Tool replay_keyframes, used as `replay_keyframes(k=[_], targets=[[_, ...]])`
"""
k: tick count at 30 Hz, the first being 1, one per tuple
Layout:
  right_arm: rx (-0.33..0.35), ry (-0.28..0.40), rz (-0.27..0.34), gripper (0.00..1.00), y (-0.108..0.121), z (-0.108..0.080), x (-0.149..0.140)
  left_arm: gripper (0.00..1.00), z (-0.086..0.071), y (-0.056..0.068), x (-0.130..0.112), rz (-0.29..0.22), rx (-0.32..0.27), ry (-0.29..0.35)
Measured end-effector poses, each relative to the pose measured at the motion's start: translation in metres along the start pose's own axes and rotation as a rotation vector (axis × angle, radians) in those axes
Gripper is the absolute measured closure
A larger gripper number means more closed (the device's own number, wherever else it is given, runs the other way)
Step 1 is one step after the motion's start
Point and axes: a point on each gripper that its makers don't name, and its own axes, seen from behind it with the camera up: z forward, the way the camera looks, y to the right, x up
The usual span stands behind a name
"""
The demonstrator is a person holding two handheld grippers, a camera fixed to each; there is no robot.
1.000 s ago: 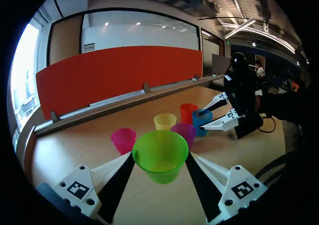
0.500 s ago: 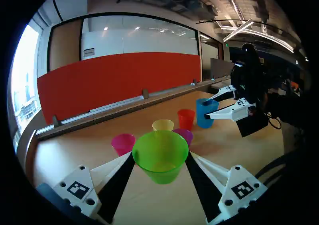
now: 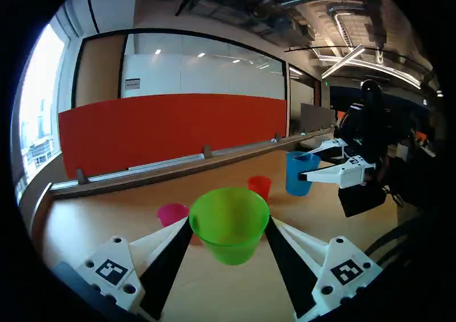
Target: Pour water
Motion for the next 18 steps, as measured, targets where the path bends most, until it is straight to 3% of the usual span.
replay_keyframes(k=[8,18], targets=[[-0.005,0.076,0.033,0.09,-0.014,-0.015,0.019,0.12,-0.012,0.010,0.013,-0.005,-0.005,0.039],[-0.002,0.113,0.047,0.09,-0.025,-0.028,0.030,0.12,-0.021,0.025,0.026,-0.022,-0.027,0.086]])
